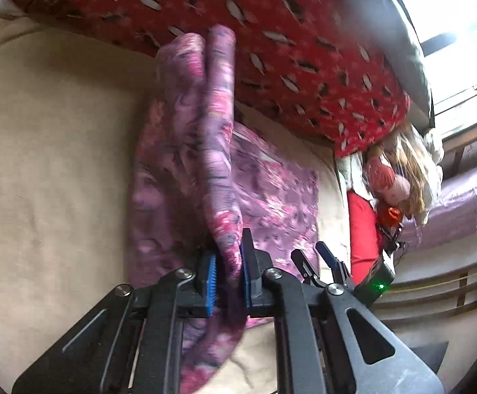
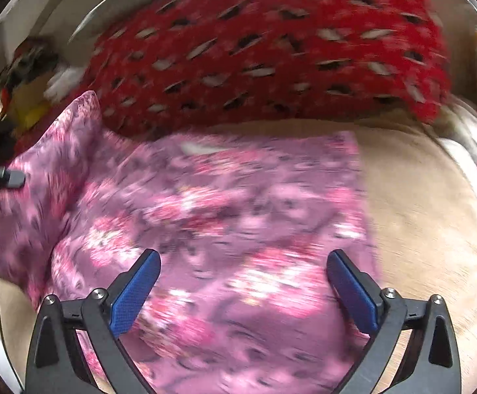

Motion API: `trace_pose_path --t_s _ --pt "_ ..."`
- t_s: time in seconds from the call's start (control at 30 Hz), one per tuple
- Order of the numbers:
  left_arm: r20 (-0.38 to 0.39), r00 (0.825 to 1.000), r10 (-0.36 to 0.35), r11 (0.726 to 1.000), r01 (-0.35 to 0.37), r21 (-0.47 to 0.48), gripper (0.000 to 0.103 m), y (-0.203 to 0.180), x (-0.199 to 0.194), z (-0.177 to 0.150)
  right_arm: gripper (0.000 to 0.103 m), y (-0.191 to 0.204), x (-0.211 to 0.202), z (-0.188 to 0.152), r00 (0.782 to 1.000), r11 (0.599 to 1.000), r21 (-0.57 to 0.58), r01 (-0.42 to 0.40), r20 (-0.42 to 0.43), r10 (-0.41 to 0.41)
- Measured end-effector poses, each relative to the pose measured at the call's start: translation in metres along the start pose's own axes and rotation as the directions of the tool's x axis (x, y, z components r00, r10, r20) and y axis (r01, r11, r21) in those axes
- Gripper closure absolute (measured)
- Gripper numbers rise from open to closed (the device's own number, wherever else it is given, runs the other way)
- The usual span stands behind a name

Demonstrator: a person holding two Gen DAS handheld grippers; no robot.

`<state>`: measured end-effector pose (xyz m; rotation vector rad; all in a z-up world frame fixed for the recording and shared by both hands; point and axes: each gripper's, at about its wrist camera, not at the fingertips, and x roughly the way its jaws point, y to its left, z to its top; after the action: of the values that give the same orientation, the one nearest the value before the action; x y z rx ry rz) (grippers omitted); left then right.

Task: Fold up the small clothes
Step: 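Lift the side edge with the left gripper and fold it over the garment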

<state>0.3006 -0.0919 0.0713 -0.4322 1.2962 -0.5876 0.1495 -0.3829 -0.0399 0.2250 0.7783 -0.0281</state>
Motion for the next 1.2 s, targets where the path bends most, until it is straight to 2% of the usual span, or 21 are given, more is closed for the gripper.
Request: trace_pose_path --t_s 0.1,0.17,0.27,0.33,0.43,0.53,0.73,0.8,0.83,0.9,0.93,0.97,1.0,1.1,1.2 --pt "-0.038 0.999 -0.005 1.000 0.005 0.002 0.099 -0.021 0.026 -0.005 0.001 -0.022 -0.014 -0.010 1.000 0.999 0.042 0.021 0.001 -0.022" --pt "-0.054 0.998 0.044 0.999 -0.042 0.030 0.099 -0.031 0.045 -0.007 0.001 -0.032 -0.014 -0.017 1.000 0.998 0.054 0.028 -0.016 -0.027" --pt "-0.111 0.988 0.109 0.994 -0.109 0.003 0.099 -0.027 0.078 -0.012 0.000 -0.043 -0.002 -0.034 0.997 0.995 0.103 0.013 -0.082 -0.005" --pt "-0.142 0.979 0.144 0.989 -0.149 -0.025 0.099 -0.019 0.091 -0.013 0.000 -0.040 -0.002 -0.039 0.998 0.996 0.084 0.027 -0.051 -0.022" --pt "-0.152 0.974 0.166 0.984 -0.173 -0.031 0.098 -0.019 0.092 -0.011 0.000 -0.031 0.002 -0.040 0.997 0.997 0.050 0.057 -0.054 -0.054" --pt "-0.150 0.964 0.221 0.975 -0.220 0.020 0.098 -0.031 0.092 -0.013 0.000 -0.033 0.002 -0.041 0.998 0.997 0.065 0.040 -0.045 -0.037" --pt "-0.092 0.948 0.304 0.950 -0.295 0.104 0.088 -0.057 0.084 -0.025 0.000 -0.038 0.000 -0.042 0.999 0.997 0.081 0.020 -0.026 -0.018" --pt "-0.070 0.951 0.303 0.947 -0.292 0.131 0.088 -0.066 0.073 -0.023 0.000 -0.038 0.000 -0.042 0.999 0.997 0.081 0.021 -0.026 -0.019" --pt "-0.056 0.951 0.303 0.946 -0.293 0.137 0.085 -0.070 0.068 -0.021 0.000 -0.038 0.000 -0.042 1.000 0.996 0.082 0.020 -0.026 -0.018" --pt "-0.018 0.944 0.330 0.936 -0.324 0.139 0.056 -0.075 0.055 -0.013 0.000 -0.038 0.000 -0.042 1.000 0.996 0.081 0.020 -0.026 -0.018" --pt "0.005 0.938 0.348 0.929 -0.345 0.133 0.030 -0.075 0.049 -0.008 0.000 -0.038 0.000 -0.042 0.999 0.997 0.080 0.021 -0.026 -0.019" --pt "0.017 0.933 0.361 0.924 -0.360 0.127 0.025 -0.076 0.048 -0.004 0.000 -0.038 0.000 -0.042 0.999 0.997 0.080 0.022 -0.026 -0.020" --pt "0.018 0.924 0.381 0.917 -0.380 0.121 0.025 -0.075 0.049 0.000 0.000 -0.038 0.000 -0.042 0.999 0.997 0.079 0.024 -0.026 -0.022" --pt "-0.071 0.919 0.389 0.919 -0.381 0.100 0.025 -0.071 0.069 0.009 0.000 -0.039 -0.001 -0.043 0.999 0.997 0.080 0.023 -0.024 -0.021" --pt "-0.123 0.886 0.446 0.894 -0.434 0.117 0.025 -0.076 0.092 0.009 0.000 -0.038 -0.001 -0.043 1.000 0.997 0.081 0.021 -0.025 -0.019"
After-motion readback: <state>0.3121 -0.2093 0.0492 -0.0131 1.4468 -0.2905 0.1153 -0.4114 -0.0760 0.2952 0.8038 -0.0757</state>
